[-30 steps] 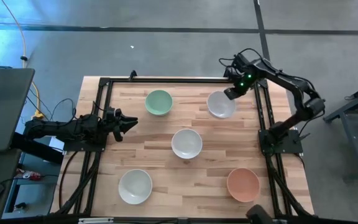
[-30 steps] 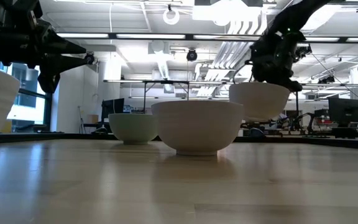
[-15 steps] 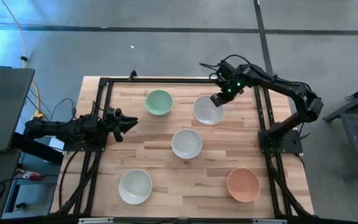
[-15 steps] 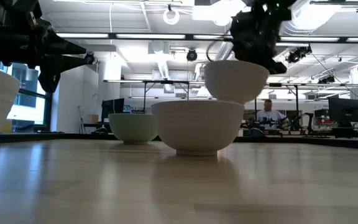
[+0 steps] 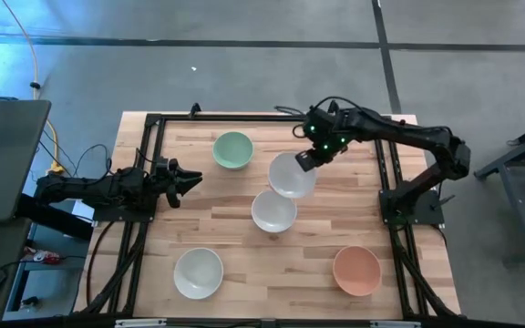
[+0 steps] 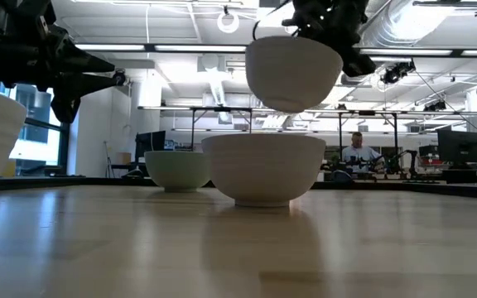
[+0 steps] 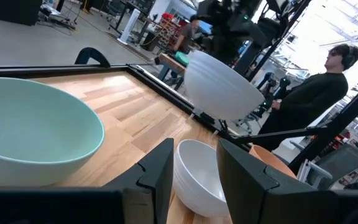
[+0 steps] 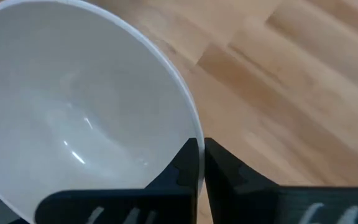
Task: Nest bowls inside each other
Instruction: Stack the top white bowl on the middle white bowl
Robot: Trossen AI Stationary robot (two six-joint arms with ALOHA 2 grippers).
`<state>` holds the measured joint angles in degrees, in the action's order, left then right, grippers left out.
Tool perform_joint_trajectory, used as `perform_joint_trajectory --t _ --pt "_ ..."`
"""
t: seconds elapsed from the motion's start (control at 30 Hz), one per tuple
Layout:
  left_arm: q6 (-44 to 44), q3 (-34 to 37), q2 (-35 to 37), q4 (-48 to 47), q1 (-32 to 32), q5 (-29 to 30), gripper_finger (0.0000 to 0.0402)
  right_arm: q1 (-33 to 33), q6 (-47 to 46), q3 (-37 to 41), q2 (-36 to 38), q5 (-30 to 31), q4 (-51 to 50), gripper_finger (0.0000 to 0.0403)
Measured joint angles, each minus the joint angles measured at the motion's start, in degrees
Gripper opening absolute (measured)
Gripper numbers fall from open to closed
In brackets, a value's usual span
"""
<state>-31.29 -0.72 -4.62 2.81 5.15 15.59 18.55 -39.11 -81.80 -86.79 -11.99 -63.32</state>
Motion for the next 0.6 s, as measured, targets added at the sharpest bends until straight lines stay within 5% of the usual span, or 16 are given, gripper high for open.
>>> perform_joint_trajectory --t 0.6 --pt "-0.01 0.01 -0.04 -0.02 0.01 -0.50 0.0113 -11.76 -12.53 0.00 -8.36 1.90 7.20 0.0000"
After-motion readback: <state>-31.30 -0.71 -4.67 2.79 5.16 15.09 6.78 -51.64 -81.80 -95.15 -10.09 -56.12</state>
